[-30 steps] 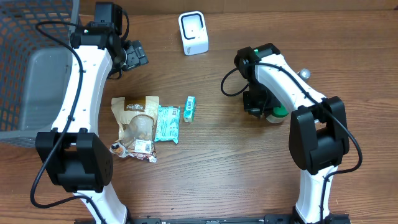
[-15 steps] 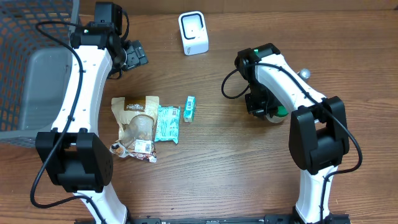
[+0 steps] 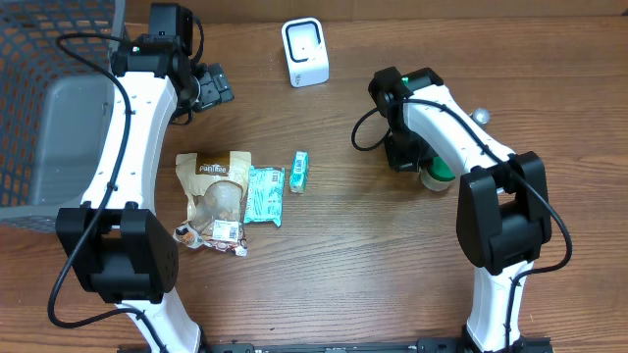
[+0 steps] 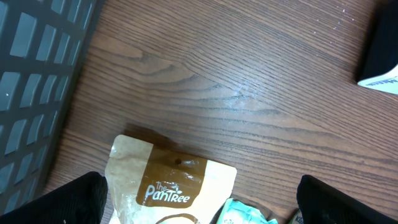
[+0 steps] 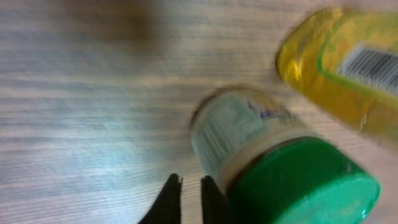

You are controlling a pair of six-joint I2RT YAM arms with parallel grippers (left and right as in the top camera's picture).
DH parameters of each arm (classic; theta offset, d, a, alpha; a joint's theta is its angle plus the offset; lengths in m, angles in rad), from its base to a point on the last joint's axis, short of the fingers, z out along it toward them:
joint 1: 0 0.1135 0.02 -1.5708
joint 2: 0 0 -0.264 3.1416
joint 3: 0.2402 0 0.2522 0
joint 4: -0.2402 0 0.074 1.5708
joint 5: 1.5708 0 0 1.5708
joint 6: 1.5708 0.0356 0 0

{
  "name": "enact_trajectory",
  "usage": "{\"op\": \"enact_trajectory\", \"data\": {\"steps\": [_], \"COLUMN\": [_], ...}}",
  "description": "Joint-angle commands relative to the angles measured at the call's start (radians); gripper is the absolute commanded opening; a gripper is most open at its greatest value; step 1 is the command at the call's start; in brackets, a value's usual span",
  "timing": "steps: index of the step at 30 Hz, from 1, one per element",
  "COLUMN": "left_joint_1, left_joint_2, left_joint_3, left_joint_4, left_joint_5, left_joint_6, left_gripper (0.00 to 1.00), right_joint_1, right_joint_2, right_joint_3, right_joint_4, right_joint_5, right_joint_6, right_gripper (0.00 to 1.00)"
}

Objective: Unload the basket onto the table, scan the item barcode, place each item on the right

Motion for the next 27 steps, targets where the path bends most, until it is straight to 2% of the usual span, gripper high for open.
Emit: {"op": "enact_trajectory", "data": {"steps": [1,7,12,13,14,15,16,17,27], "left_joint_1": [0.000,-0.001,0.000,-0.001,0.000,0.000,-0.001,0.000,-0.001], "left_joint_2": [-0.013,-0.013,-0.013,-0.013,-0.013,-0.013,-0.013,-0.013,-0.013], "left_joint_3": [0.018,0.019,0.019,0.019,0.019,0.019,0.019,0.019,0.018], "left_joint_4": [0.001,0.001,0.001,0.001,0.001,0.001,0.001,0.001,0.001], "left_joint_5": [0.005,0.005,0.005,0.005,0.005,0.005,0.005,0.005,0.005], "left_joint_6": [-0.010,-0.010,-0.010,-0.010,-0.010,-0.010,-0.010,-0.010,-0.010], "left_gripper": [1.00,1.00,1.00,1.00,1.00,1.00,1.00,1.00,1.00], "right_joint_1": [-0.002,0.005,-0.003,-0.011,-0.022,-0.032,-0.053,-0.068,-0.162], "right_joint_2": [-0.014,-0.058,-0.158,-0.179,-0.199,-0.212,-0.227,-0.230,-0.220], "right_joint_3": [0.019,0.053,0.061,0.061,0.061,0.061,0.061,0.061,-0.028], "right_joint_4": [-0.050,-0.079,-0.028,-0.027,-0.028,-0.030,-0.036,-0.042,-0.002], "right_joint_5": [-0.025,-0.111,-0.134,-0.135,-0.133,-0.132,-0.132,-0.132,-0.111], "right_joint_6": [0.001,0.019,0.058,0.072,0.084,0.085,0.084,0.081,0.074], "right_gripper": [0.07,0.08,0.19,0.33,0.56,0.73,0.94,0.98,0.99]}}
